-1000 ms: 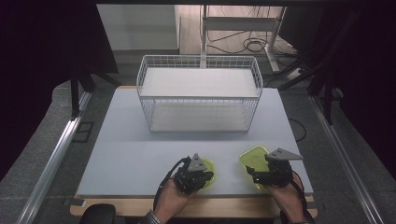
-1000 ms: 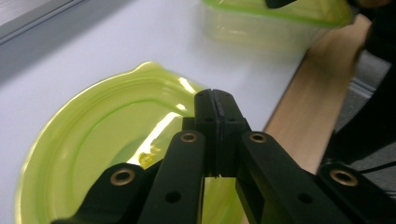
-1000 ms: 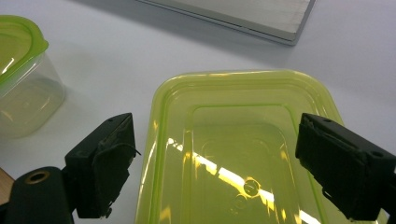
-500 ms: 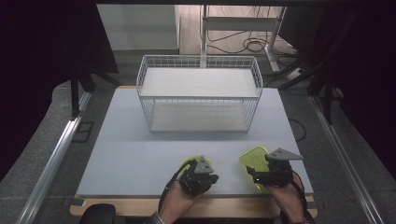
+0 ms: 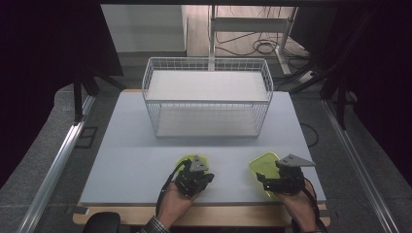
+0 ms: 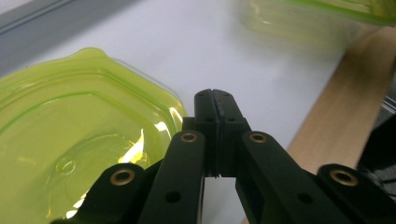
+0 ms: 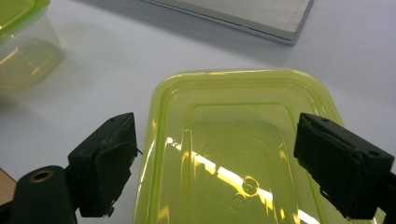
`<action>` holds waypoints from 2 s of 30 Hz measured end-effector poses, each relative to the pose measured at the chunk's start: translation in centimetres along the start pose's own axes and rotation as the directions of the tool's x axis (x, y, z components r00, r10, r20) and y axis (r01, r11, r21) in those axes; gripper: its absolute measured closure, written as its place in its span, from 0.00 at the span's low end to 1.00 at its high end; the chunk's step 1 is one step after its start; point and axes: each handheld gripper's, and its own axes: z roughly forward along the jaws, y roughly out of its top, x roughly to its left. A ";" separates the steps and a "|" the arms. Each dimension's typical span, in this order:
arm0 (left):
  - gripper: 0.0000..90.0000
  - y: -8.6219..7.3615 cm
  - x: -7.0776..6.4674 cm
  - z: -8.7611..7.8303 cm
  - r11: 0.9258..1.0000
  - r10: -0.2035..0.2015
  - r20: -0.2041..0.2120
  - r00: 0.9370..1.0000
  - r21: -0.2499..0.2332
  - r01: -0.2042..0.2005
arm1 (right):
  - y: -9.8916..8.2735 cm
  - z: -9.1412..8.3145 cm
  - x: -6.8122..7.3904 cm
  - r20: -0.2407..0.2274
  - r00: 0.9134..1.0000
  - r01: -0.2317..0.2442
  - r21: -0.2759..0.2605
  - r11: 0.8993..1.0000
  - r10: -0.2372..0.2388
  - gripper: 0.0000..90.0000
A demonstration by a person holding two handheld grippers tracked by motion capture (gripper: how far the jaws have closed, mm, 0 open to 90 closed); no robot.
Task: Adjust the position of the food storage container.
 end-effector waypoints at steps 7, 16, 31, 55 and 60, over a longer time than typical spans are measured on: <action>1.00 -0.4 2.0 -0.7 0.999 -0.043 -0.044 0.998 -0.016 0.042 | 0.0 0.0 0.0 0.000 1.000 0.001 0.002 1.000 -0.001 0.15; 1.00 -1.3 4.9 -2.0 0.994 -0.106 -0.108 0.989 -0.046 0.101 | 0.0 0.1 0.1 -0.002 1.000 0.004 0.006 1.000 -0.004 0.15; 1.00 -2.5 9.4 -4.2 0.982 -0.184 -0.199 0.963 -0.079 0.171 | 0.0 0.2 0.2 -0.004 1.000 0.006 0.008 1.000 -0.006 0.15; 0.98 -4.4 8.9 -6.1 0.983 -0.169 -0.146 0.975 -0.095 0.157 | 0.1 -1.1 -0.7 0.014 1.000 -0.010 -0.018 1.000 0.010 0.37; 0.98 -5.6 8.2 -5.8 0.988 -0.148 -0.126 0.981 -0.069 0.140 | 0.0 -2.0 -1.3 0.031 0.999 -0.022 -0.012 1.000 0.023 0.56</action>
